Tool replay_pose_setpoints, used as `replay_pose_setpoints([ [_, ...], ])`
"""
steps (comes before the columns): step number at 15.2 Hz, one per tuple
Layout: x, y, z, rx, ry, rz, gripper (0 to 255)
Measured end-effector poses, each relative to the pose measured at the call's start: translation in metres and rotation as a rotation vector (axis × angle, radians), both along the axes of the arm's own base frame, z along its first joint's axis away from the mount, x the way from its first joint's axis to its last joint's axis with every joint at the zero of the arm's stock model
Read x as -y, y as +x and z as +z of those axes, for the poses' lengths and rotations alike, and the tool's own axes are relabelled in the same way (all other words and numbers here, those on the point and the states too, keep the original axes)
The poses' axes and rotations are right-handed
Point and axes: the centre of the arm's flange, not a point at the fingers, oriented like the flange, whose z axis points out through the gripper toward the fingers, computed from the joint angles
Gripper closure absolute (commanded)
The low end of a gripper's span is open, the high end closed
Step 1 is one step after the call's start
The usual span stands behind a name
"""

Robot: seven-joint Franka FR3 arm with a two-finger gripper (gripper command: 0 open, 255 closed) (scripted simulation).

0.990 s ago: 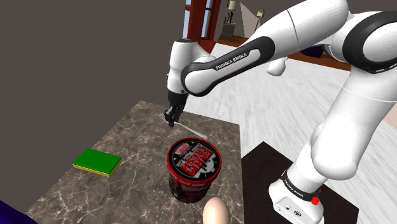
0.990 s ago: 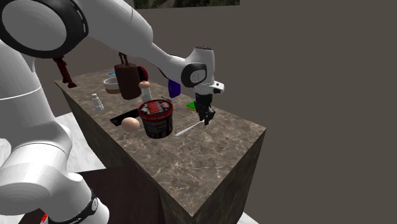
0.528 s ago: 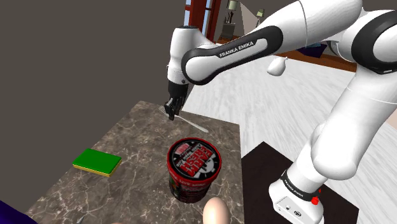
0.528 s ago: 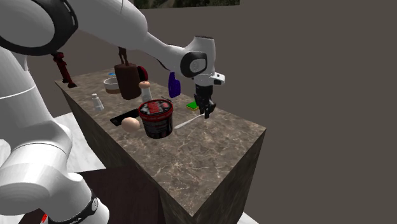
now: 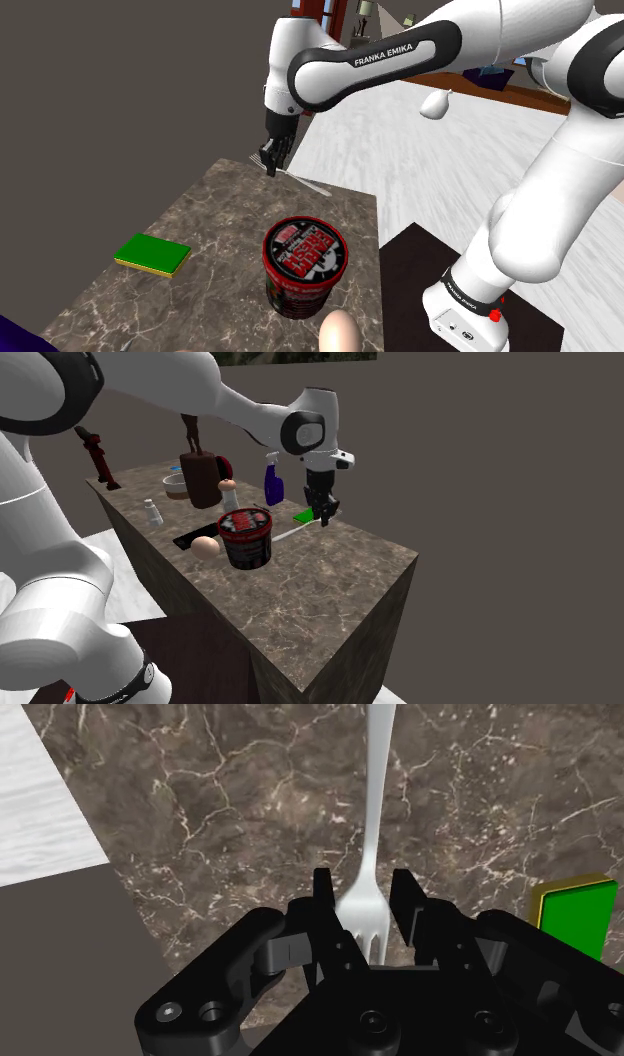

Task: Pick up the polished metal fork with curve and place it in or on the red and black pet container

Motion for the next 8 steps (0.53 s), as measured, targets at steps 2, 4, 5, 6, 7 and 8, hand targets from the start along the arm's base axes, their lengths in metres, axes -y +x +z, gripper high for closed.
replay_pose_setpoints([
  [2, 0.0, 0.0, 0.01, 0.0, 0.0, 0.0, 255],
  [4, 0.0, 0.001, 0.021, 0.0, 0.0, 0.0, 255],
  [5, 0.0, 0.0, 0.026, 0.0, 0.0, 0.0, 255],
  [6, 0.001, 0.001, 0.031, 0.0, 0.0, 0.0, 255],
  [7, 0.001, 0.001, 0.037, 0.0, 0.0, 0.0, 255],
  [8, 0.0, 0.0, 0.042, 0.0, 0.0, 0.0, 255],
])
